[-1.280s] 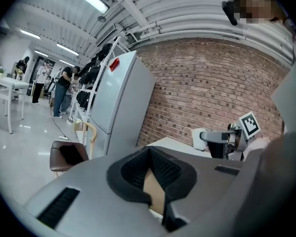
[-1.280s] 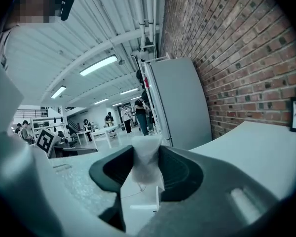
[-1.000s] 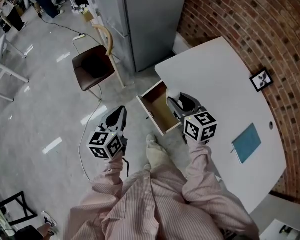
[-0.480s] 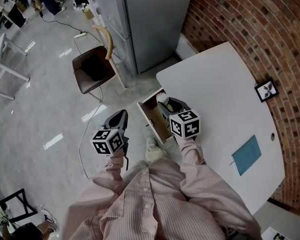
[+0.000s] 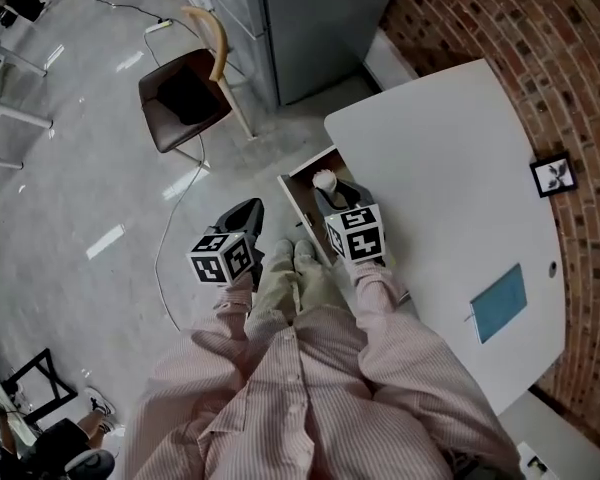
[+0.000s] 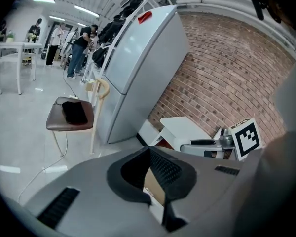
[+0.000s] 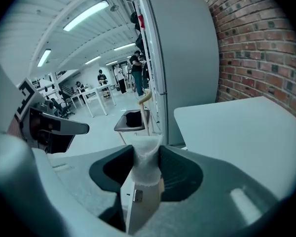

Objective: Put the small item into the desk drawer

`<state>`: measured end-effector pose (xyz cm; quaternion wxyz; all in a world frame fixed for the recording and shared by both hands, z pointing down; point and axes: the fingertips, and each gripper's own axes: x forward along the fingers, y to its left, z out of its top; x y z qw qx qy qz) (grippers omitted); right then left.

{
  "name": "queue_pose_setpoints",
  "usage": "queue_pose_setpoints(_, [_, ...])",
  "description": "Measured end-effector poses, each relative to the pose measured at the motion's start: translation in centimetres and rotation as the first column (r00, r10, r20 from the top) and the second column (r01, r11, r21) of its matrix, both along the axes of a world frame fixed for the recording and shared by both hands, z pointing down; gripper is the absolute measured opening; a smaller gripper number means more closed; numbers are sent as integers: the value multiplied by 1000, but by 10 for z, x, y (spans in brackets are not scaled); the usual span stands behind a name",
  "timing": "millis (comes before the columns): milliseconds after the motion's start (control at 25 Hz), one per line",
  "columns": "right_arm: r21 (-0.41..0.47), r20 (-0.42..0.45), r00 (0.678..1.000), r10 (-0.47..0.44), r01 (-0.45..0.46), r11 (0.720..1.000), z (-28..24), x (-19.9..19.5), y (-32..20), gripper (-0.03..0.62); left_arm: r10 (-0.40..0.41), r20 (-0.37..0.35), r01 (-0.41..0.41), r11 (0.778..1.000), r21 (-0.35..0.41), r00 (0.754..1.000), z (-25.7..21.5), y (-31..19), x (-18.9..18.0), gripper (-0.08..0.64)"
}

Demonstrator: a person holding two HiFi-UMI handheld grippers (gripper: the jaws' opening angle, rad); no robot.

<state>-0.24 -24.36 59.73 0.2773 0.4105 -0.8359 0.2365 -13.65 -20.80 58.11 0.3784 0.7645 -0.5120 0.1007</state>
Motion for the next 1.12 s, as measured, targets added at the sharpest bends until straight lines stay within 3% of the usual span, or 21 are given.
queue_pose_setpoints(640, [-161,-186,982,-22,-8,987,135,7,-14,160,25,-64,-34,990,-139,998,94,-9,17,0])
queue_pose_setpoints(1120, [-266,-271,962,-18,-57,962,236,24,-18,160,29,-79,-42,986,-159,996,151,-15,29,0])
